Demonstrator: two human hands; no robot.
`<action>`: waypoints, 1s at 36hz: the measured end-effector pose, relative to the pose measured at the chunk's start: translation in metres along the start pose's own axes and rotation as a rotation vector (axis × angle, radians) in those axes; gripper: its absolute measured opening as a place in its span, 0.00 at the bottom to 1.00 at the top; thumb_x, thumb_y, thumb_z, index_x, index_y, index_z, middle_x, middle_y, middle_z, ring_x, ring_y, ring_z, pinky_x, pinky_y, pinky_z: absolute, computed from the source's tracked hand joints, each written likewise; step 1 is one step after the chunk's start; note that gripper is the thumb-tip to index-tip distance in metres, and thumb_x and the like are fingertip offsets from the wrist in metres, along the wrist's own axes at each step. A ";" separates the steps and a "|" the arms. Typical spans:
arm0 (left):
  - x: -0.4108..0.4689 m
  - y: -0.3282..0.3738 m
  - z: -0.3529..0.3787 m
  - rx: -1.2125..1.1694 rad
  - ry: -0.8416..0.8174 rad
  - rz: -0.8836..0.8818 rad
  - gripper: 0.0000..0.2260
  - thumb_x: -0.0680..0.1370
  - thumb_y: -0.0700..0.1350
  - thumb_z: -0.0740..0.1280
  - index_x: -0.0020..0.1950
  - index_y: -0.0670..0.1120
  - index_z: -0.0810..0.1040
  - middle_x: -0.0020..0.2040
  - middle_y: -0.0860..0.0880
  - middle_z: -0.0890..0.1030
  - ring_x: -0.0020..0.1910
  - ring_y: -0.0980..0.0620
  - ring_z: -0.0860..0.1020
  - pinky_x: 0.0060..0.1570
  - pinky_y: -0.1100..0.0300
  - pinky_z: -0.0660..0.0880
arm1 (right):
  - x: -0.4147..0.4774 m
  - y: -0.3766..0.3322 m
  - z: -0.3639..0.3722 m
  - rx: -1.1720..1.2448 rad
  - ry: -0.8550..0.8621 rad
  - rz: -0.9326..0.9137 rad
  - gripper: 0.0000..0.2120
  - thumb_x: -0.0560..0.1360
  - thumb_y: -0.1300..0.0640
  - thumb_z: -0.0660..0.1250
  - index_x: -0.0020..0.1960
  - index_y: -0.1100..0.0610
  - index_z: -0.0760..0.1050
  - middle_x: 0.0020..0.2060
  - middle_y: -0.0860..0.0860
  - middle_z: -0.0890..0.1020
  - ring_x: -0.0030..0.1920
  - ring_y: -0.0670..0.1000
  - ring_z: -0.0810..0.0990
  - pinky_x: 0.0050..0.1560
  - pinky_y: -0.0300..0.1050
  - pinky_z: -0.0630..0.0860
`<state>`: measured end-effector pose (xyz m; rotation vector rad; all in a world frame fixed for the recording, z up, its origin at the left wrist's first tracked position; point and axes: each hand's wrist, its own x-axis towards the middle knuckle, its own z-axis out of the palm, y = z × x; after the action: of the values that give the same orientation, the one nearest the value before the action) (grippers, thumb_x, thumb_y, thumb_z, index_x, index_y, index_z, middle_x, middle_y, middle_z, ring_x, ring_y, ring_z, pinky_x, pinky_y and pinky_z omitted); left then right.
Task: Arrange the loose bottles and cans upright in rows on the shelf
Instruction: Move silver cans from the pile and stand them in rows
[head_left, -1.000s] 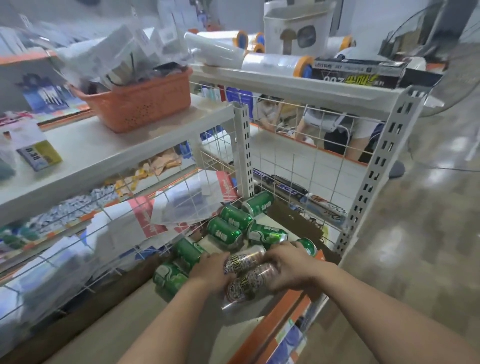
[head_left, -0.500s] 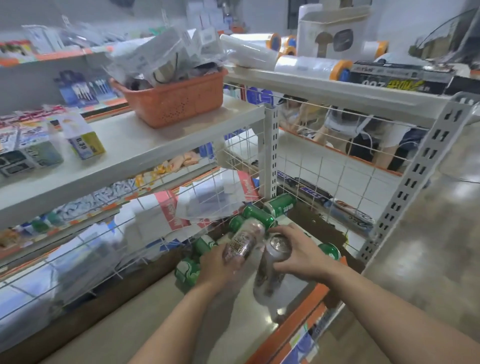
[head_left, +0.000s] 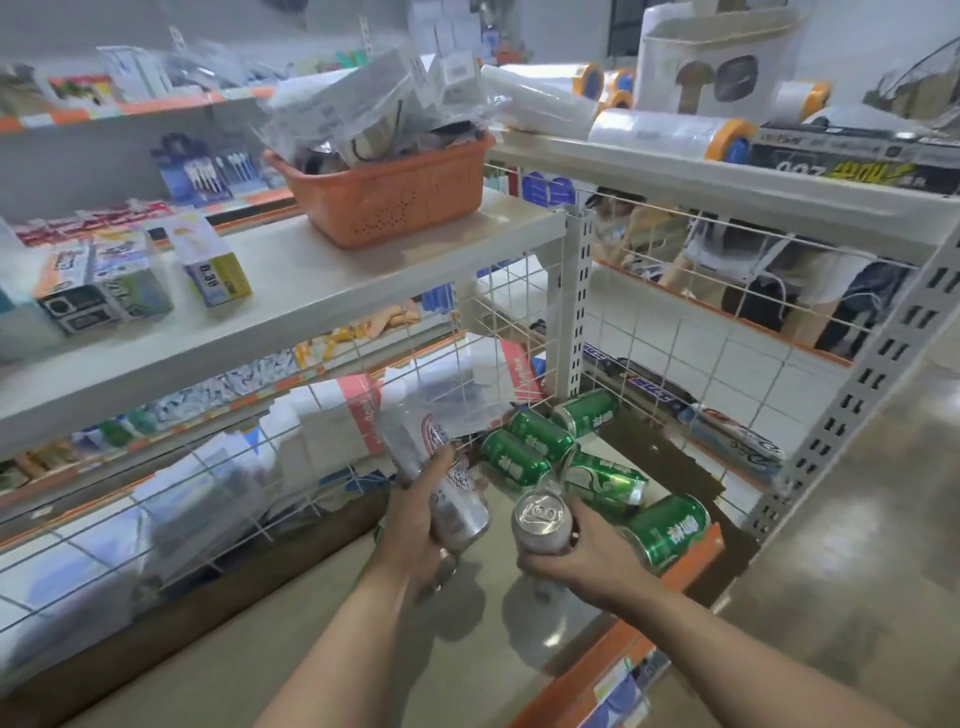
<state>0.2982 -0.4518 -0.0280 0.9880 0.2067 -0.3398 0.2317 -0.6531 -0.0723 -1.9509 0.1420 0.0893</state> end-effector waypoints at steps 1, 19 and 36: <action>-0.002 0.000 -0.004 0.065 0.014 0.016 0.20 0.73 0.48 0.75 0.61 0.40 0.78 0.49 0.37 0.83 0.49 0.38 0.82 0.45 0.43 0.81 | -0.001 0.001 0.001 0.010 0.015 0.005 0.25 0.66 0.62 0.83 0.56 0.50 0.75 0.46 0.45 0.84 0.39 0.31 0.81 0.37 0.25 0.72; -0.048 0.018 -0.039 0.662 0.278 0.227 0.21 0.65 0.32 0.80 0.53 0.47 0.80 0.43 0.52 0.87 0.41 0.57 0.85 0.37 0.62 0.80 | 0.027 -0.031 0.017 0.187 0.023 0.016 0.12 0.65 0.62 0.81 0.46 0.54 0.84 0.39 0.50 0.88 0.42 0.49 0.86 0.46 0.50 0.82; -0.242 0.112 -0.096 0.648 0.739 0.576 0.14 0.69 0.31 0.75 0.49 0.45 0.79 0.36 0.56 0.80 0.37 0.58 0.79 0.36 0.66 0.75 | -0.026 -0.206 0.158 0.245 -0.515 -0.309 0.10 0.67 0.64 0.79 0.46 0.55 0.83 0.36 0.46 0.86 0.37 0.43 0.83 0.38 0.39 0.78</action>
<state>0.1138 -0.2698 0.0855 1.7323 0.4795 0.5422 0.2360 -0.4290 0.0614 -1.6272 -0.4664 0.3482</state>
